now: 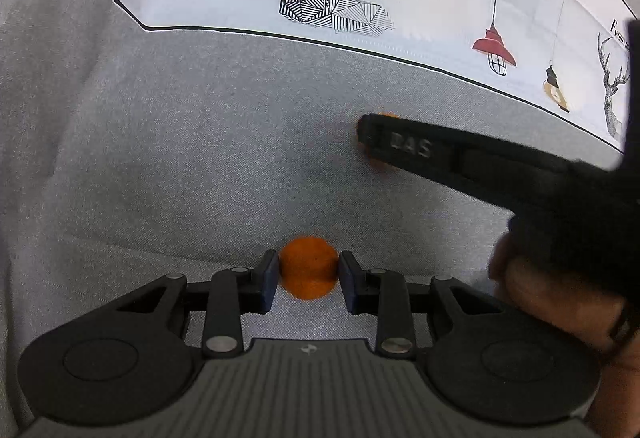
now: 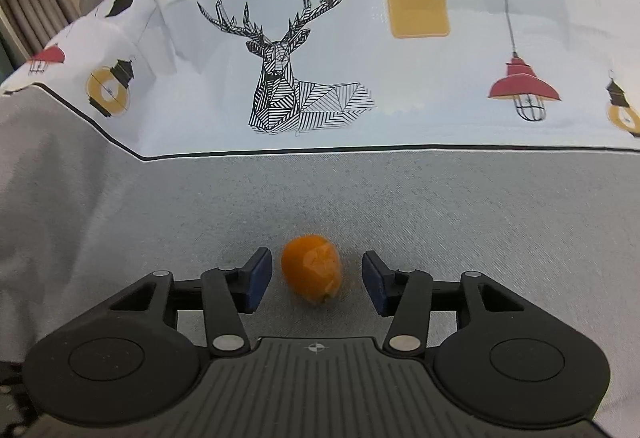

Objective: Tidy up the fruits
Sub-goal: 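Grasp the mandarin with the left tool while the right tool grasps the orange fruit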

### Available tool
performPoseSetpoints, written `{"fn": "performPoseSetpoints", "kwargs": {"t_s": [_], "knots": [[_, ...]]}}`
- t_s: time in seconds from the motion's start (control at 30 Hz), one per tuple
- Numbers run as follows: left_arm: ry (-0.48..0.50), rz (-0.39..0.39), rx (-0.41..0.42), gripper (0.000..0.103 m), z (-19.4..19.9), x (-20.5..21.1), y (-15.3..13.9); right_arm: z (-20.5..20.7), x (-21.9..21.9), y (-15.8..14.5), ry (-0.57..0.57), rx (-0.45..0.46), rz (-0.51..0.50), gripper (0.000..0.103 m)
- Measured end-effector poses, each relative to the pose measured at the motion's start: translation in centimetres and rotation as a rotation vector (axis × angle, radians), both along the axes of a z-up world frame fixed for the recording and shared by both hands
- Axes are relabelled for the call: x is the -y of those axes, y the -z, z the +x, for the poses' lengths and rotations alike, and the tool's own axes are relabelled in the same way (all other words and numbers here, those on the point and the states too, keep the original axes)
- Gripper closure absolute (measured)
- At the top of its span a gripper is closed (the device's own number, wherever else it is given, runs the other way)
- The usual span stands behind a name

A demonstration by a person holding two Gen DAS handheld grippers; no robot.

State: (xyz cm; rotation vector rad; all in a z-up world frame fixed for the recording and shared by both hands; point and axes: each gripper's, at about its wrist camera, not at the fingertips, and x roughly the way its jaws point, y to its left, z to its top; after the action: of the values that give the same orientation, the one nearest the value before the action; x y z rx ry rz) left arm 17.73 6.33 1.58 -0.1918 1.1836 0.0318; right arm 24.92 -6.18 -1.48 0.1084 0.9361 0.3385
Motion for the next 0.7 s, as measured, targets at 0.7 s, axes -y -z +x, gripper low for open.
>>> {"fn": "performPoseSetpoints", "kwargs": {"t_s": [0.7], "knots": [[-0.033, -0.066, 0.038, 0.067, -1.3, -1.2, -1.0, -7.1, 4.8, -9.5, 0.013, 0.156, 0.005, 0.068]]}}
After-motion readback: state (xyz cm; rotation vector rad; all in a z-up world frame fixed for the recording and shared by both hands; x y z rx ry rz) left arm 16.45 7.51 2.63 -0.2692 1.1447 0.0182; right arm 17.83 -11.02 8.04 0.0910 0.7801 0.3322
